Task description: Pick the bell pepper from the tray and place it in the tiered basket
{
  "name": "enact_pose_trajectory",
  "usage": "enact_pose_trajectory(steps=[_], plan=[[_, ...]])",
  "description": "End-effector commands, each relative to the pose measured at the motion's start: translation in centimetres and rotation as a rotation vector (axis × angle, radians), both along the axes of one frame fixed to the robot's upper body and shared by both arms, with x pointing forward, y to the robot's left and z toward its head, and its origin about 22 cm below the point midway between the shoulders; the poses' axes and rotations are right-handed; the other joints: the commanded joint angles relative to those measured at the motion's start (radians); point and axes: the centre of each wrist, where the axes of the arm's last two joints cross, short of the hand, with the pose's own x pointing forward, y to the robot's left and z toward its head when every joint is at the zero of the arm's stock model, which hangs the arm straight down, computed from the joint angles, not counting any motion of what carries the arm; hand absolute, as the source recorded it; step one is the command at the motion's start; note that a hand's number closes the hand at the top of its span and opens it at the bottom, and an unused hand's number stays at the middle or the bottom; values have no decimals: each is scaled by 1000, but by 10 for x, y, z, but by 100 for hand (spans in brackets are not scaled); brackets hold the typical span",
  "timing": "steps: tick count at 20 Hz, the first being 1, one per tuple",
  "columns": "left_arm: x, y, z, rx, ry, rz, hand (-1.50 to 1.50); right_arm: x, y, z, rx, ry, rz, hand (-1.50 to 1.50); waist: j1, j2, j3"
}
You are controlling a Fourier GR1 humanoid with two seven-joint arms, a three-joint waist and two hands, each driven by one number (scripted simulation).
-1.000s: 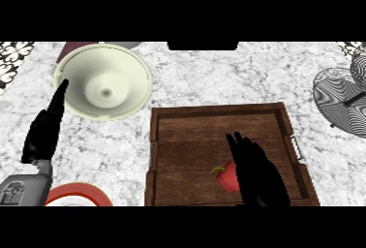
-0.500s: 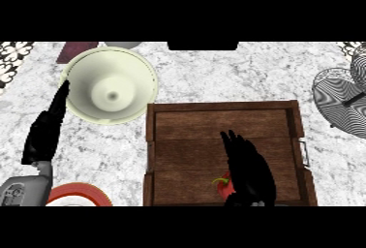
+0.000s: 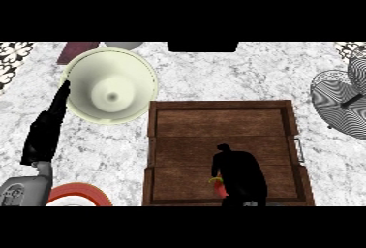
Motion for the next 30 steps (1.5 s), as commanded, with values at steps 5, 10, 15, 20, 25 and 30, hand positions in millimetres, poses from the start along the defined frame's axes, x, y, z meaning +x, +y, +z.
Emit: enact_pose_trajectory(steps=[5,10,15,20,25,30], plan=[[-1,-2,0,-4,0,-4,0,-17,1,4,101,24,-37,150,-3,15,10],[-7,11,-19,-1,-5,-3,0,-37,-5,29,229,-123,-85,150,-9,14,9],[3,-9,-4,-13,-6,-26,0,71,-32,41,261,-226,-664,150,29,43,10],[4,-16,-4,-21,-22,-61,0,116,-45,85,329,-526,-919,150,56,40,8],[4,-11,0,-18,-12,-69,0,158,-58,139,223,-816,-995,150,64,31,8],[16,-16,0,-2,-16,-30,0,192,-63,185,114,-930,-1034,150,38,30,8]])
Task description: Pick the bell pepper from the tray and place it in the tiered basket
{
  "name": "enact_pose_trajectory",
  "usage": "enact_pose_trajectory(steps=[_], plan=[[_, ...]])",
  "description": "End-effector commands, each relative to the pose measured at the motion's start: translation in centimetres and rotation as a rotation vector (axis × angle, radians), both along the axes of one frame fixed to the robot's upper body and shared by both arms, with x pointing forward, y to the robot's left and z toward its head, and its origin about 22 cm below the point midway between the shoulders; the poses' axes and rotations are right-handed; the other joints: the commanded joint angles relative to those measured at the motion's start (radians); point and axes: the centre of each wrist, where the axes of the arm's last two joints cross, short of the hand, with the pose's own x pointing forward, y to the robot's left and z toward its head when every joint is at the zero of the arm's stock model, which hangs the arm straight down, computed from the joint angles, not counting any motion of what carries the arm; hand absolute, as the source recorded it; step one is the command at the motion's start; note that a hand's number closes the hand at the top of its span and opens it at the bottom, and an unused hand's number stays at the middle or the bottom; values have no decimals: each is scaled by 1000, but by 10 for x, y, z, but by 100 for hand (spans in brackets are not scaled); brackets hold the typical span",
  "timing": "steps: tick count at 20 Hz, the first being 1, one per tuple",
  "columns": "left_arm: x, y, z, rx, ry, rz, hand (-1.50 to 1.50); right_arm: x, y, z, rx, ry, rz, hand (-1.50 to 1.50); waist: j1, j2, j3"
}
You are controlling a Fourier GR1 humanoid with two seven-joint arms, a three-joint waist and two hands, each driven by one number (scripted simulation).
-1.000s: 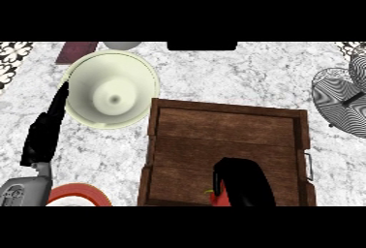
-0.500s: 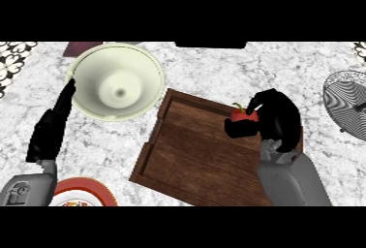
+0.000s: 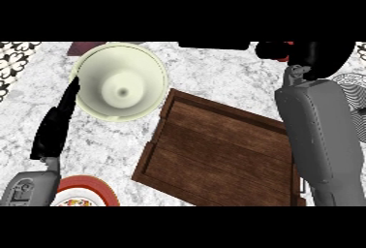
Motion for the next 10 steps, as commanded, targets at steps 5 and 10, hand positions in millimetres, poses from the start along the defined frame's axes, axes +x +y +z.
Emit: enact_pose_trajectory(steps=[5,10], plan=[[-9,8,-19,7,24,36,0,40,1,77,-120,16,-214,150,-31,-13,0],[-5,-1,2,-16,30,26,0,55,-22,97,-14,-15,-133,150,-36,-14,1]])
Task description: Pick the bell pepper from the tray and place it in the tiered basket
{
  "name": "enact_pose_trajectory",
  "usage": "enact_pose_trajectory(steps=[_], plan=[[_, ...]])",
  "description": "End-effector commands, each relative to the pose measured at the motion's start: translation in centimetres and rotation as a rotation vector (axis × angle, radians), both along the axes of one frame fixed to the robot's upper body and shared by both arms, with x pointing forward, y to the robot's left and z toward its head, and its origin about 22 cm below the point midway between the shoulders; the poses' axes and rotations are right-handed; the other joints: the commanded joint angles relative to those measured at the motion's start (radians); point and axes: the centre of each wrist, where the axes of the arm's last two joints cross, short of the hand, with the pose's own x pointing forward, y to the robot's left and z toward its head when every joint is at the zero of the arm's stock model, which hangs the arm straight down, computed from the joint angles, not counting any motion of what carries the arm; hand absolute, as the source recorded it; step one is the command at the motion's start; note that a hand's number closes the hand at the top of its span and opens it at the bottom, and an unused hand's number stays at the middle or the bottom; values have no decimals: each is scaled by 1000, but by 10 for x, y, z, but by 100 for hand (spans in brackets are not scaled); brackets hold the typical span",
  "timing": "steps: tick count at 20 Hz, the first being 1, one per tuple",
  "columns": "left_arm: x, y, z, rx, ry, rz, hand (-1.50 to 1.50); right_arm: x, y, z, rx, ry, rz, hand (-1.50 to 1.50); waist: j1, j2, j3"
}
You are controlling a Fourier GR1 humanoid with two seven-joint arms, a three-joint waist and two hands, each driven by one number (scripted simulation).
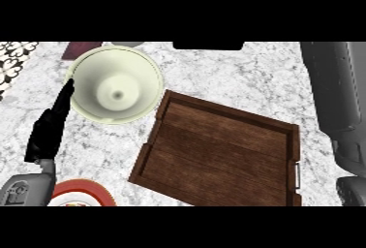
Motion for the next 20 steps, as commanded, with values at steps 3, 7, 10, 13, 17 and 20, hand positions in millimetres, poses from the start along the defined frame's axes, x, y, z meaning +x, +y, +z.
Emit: enact_pose_trajectory(steps=[3,7,10,13,17,20], plan=[[-7,-16,-8,-3,-5,8,0,12,-48,17,15,47,-10,150,-12,-3,0],[-2,-2,-12,-2,7,-5,0,22,-76,1,-50,93,-46,150,-8,1,0],[-3,-13,-2,-4,-2,-7,0,24,-93,11,-129,167,-138,150,0,2,0],[-4,16,-1,4,13,14,0,23,-107,-23,-231,279,-231,150,-12,-1,-1],[10,1,0,0,-3,3,0,20,-142,-22,-254,316,-277,150,-13,3,0],[-14,5,-1,0,6,-7,0,14,-159,-26,-263,330,-276,150,-6,-2,0]])
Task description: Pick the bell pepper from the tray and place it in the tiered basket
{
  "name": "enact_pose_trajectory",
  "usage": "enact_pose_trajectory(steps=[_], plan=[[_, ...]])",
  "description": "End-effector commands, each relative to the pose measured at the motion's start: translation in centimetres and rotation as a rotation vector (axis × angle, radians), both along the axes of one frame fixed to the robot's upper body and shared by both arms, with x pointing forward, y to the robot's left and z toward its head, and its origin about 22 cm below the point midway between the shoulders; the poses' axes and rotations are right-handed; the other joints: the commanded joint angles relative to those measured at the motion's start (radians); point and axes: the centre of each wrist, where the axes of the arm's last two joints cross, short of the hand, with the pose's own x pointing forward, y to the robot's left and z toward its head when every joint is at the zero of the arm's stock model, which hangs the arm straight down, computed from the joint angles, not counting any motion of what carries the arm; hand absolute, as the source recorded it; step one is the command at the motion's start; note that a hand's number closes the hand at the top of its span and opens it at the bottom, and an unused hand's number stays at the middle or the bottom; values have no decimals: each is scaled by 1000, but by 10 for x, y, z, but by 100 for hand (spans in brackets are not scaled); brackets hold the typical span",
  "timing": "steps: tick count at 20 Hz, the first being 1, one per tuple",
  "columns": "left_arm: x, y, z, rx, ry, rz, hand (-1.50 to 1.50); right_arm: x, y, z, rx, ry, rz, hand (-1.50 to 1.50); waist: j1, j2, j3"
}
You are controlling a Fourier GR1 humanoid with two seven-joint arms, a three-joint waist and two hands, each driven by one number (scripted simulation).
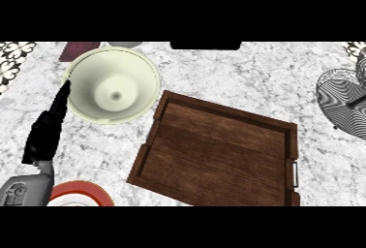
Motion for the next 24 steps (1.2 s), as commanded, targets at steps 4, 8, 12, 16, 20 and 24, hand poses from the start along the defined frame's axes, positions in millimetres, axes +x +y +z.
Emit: enact_pose_trajectory(steps=[4,8,12,16,20,24], plan=[[-20,14,-12,0,13,3,0,-18,-44,2,17,59,50,150,-8,-6,-1],[-3,3,5,-4,2,2,0,-25,-72,-9,106,50,87,150,-3,-1,0],[-2,-7,-9,-2,24,6,0,-30,-80,-48,200,25,111,150,-10,-2,0],[6,-10,8,-13,10,0,0,-36,-99,-49,401,-25,87,150,-6,0,1],[3,1,1,-6,-1,6,0,-35,-94,-62,446,-37,56,-150,-6,-1,0],[8,-7,-5,-13,10,8,0,-45,-100,-74,438,-186,94,-150,-21,-2,0]])
